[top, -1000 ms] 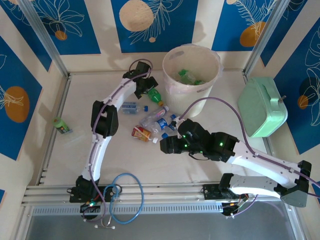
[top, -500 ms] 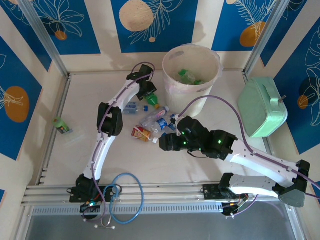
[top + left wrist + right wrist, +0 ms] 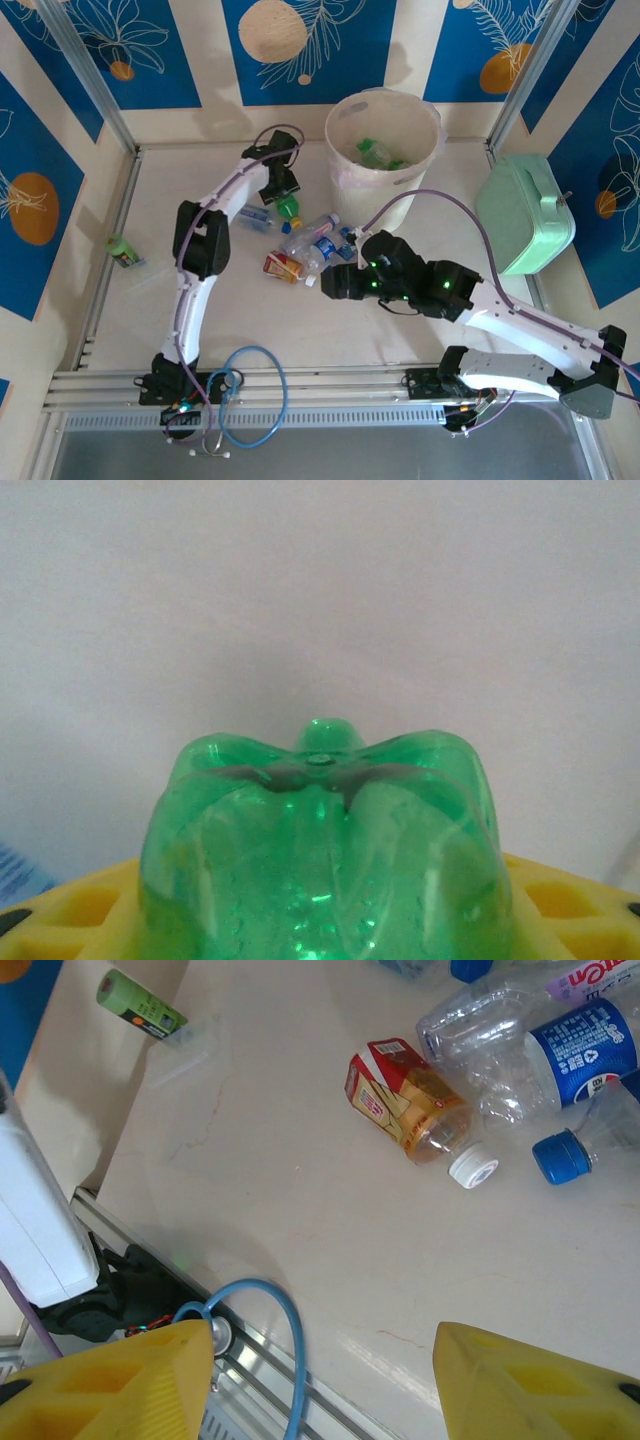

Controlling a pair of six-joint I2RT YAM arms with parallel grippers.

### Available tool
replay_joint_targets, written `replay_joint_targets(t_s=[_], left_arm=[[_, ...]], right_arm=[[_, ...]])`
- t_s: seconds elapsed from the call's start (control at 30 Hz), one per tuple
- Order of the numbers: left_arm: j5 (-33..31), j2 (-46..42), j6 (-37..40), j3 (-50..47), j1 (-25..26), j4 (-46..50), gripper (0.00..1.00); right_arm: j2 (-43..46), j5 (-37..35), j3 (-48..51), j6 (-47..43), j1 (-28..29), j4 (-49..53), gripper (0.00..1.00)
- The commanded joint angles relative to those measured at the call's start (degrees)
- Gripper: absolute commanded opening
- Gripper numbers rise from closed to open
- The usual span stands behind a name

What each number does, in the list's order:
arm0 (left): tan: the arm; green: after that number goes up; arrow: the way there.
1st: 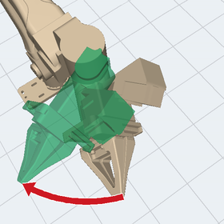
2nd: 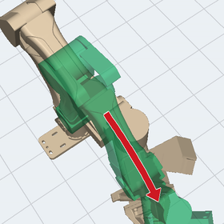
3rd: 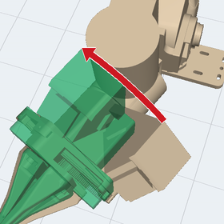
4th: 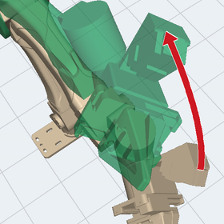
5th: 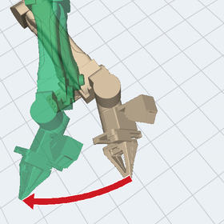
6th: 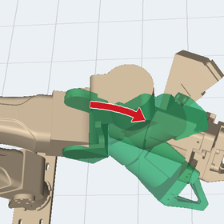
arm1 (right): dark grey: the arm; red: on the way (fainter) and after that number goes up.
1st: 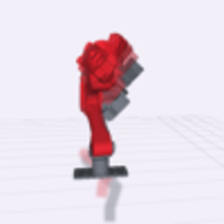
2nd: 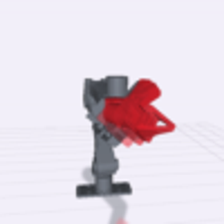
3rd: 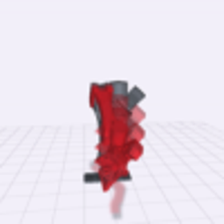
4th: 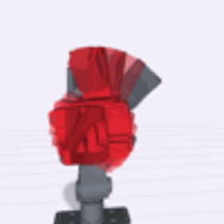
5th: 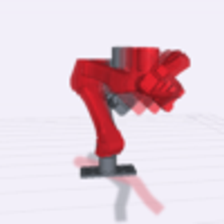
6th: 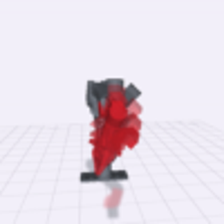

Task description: Put the plastic bottles in the bin

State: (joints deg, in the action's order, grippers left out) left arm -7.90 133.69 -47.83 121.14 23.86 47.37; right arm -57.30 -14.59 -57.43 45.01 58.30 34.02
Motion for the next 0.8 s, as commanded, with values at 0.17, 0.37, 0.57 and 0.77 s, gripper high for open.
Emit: replay_joint_targets(t_s=[0.17,0.37,0.57,0.77], left_arm=[[6.0,-21.6,-2.4,-15.6,-0.2,-11.2,0.51],[14.5,-38.5,-8.4,-32.6,0.0,-18.8,0.51],[19.5,-54.9,-15.6,-49.3,0.0,-26.3,0.51],[23.1,-65.8,-24.1,-61.0,0.1,-33.6,0.51]], right_arm=[[0.9,1.2,-3.1,-1.0,-2.1,-1.5,0.6],[-1.8,5.8,-6.9,-1.9,-4.6,-4.2,0.61],[-6.1,10.8,-9.4,-1.3,-5.4,-9.2,0.61],[-10.2,12.9,-11.1,-1.0,-4.7,-12.2,0.61]])
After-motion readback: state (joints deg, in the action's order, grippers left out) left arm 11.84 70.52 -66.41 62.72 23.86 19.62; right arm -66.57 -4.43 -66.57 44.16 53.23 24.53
